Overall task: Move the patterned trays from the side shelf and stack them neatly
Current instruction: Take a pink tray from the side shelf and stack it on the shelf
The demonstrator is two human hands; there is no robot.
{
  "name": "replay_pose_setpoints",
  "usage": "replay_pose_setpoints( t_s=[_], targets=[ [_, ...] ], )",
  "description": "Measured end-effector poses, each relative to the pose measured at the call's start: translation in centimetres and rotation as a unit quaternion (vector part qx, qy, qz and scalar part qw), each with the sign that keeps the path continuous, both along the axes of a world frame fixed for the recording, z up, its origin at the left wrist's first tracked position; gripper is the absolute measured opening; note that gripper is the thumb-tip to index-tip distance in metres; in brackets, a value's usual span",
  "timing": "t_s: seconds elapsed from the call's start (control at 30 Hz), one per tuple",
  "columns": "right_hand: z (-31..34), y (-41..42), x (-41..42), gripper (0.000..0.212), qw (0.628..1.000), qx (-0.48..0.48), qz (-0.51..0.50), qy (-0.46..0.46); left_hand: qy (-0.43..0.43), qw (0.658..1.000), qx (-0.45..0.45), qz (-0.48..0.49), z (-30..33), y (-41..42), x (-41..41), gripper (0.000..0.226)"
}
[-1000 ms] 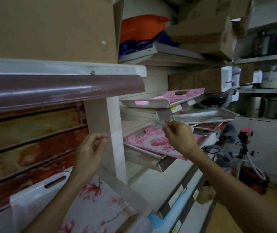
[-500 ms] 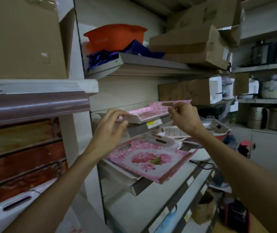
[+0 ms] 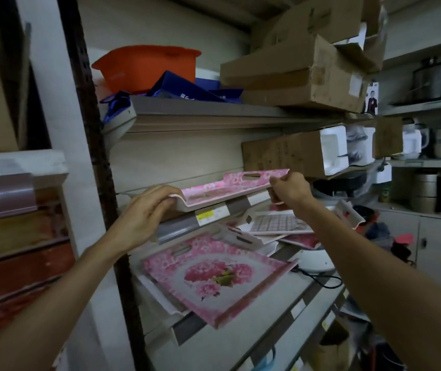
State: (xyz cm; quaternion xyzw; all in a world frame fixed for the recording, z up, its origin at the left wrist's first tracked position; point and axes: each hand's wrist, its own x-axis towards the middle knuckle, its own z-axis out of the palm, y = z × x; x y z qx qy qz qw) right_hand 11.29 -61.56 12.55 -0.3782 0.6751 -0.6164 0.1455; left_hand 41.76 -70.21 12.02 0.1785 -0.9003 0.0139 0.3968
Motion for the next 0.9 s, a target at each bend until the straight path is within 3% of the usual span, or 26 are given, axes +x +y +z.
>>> replay_pose_setpoints(
  t_s=[0.17, 0.37, 0.7, 0.9],
  targets=[
    [0.4, -1.5, -2.1, 0.021, 0.98, -0.035, 0.075, -0.182, -0.018, 1.0, -0.015, -0.004, 2.0, 1.1, -2.7, 0.028],
    [1.0, -2.7, -3.1, 0.023, 0.904, -0.054, 0.202, -0.373, -0.028, 0.998, -0.049, -0.005, 4.4, 2.8, -5.6, 0.027],
    [0.8, -3.5, -2.9, 0.018, 0.892, -0.087, 0.189, -0.4, -0.06, 0.995, -0.077, -0.025, 1.9, 6.7, -7.0, 0.028],
    [-0.3, -1.5, -2.4, 0.042, 0.902, -0.095, 0.185, -0.378, -0.099, 0.986, -0.13, -0.032, -0.3, 9.5, -6.3, 0.029]
  ],
)
